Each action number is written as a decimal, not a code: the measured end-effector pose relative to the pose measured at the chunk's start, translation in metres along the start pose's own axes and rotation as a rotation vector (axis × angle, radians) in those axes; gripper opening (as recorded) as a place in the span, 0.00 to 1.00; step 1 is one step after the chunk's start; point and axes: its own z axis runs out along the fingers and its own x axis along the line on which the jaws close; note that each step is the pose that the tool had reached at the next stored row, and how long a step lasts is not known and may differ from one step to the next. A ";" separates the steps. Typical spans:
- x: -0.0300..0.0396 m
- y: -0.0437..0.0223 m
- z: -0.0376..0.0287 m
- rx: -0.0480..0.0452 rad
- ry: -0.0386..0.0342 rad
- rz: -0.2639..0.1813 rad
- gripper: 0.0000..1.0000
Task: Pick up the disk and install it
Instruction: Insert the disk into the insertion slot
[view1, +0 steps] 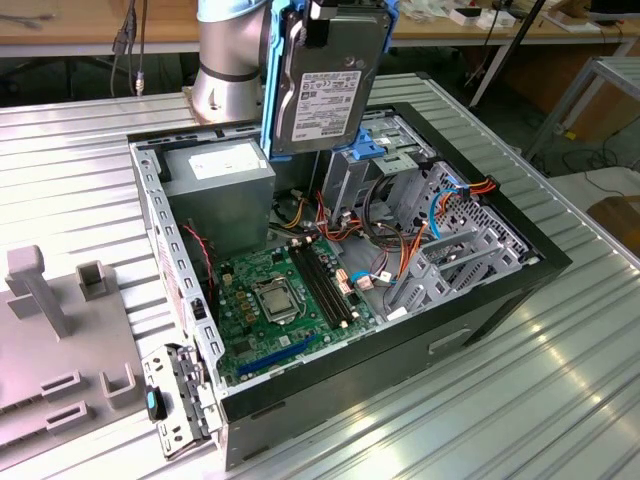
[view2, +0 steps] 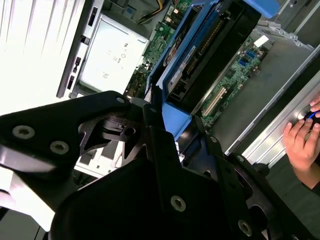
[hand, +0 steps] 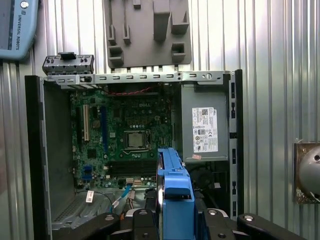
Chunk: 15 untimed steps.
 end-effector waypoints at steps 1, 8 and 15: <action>0.0000 0.0000 0.0000 0.0005 0.0000 0.000 0.37; 0.0118 -0.0008 0.0026 0.0007 -0.0002 0.000 0.37; 0.0138 -0.0039 0.0035 0.0006 -0.0001 0.000 0.37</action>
